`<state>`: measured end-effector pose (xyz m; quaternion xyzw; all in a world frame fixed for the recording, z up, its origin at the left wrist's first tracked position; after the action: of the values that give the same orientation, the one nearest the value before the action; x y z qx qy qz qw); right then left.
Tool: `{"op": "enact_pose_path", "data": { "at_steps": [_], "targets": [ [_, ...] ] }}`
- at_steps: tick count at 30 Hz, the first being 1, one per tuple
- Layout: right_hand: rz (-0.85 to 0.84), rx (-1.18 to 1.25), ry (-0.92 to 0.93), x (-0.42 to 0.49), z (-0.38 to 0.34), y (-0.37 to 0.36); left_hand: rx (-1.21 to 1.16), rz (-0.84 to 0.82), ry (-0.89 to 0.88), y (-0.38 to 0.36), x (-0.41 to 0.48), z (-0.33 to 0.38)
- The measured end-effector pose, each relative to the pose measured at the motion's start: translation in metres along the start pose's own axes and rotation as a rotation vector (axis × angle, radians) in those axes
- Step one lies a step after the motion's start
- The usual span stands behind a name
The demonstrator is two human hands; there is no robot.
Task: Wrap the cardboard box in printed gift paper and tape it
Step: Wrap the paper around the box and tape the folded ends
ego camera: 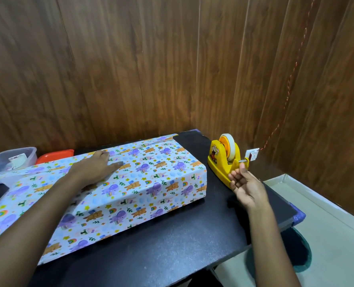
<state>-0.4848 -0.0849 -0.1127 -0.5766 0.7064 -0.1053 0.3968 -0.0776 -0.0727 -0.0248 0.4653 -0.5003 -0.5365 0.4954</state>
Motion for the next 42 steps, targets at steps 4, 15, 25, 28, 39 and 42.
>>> {"op": "enact_pose_path", "data": {
  "at_steps": [4,15,25,28,39,42],
  "targets": [
    [-0.178,-0.351,0.046,-0.032,0.006,-0.084,-0.116,-0.008,-0.086,0.002,-0.009,-0.019],
    [-0.370,-1.223,-0.180,-0.024,0.150,-0.297,-0.059,0.024,-0.137,-0.002,-0.014,-0.020],
    [-0.159,-1.829,-0.371,0.005,0.190,-0.332,-0.148,0.006,-0.076,-0.001,-0.025,-0.024],
    [-0.151,-1.882,-0.390,0.001,0.191,-0.329,-0.143,-0.003,-0.083,0.000,-0.027,-0.022],
    [-0.140,-2.042,-0.490,-0.009,0.169,-0.290,-0.092,-0.063,-0.065,-0.001,-0.022,-0.028],
    [-0.196,-1.953,-0.520,-0.009,0.164,-0.280,-0.086,-0.077,-0.074,0.002,-0.022,-0.023]
  ]
}}
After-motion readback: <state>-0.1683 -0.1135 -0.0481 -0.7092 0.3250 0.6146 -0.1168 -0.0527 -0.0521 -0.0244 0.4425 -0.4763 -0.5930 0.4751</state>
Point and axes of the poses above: each hand's wrist, its own x-axis towards the middle knuckle, its own y-axis out of the back of the hand, z = x × y, the point moved 10 cm from there along x, towards the middle knuckle, and after that the axes turned 14 degrees about -y, right-handed, at the moved point
